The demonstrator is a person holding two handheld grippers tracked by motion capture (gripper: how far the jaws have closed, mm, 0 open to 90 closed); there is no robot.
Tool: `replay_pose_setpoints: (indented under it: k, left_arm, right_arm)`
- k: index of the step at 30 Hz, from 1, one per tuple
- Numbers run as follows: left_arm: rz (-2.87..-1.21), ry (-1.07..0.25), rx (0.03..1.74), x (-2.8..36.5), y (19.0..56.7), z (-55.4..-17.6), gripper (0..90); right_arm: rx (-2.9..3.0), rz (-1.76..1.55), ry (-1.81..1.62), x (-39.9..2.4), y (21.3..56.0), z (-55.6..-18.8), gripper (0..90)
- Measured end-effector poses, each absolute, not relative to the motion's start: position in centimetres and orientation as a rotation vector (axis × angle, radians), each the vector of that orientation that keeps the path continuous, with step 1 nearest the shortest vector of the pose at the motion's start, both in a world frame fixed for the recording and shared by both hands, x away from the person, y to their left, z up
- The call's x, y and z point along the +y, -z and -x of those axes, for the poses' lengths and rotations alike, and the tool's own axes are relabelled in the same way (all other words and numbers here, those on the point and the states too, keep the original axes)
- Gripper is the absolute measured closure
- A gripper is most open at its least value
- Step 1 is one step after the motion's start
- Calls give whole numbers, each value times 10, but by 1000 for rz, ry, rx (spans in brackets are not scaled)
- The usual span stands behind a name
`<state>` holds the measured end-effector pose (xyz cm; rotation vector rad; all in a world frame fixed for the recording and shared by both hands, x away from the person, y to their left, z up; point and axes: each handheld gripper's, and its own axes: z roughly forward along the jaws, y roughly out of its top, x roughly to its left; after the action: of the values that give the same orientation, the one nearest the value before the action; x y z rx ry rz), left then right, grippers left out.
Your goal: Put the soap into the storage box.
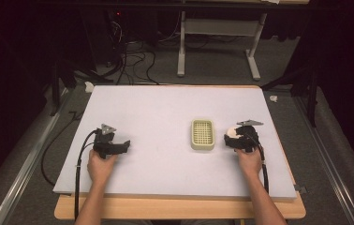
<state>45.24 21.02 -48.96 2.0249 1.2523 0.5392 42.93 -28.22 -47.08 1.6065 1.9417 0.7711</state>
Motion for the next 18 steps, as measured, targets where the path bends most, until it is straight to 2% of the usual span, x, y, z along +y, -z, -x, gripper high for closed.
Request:
replay_pose_setpoints:
  k: [18]
  left_arm:
    - [-2024, -540, 1252, 210, 490, -452, 157]
  right_arm:
    - [1921, -1598, -871, -287, 456, -420, 248]
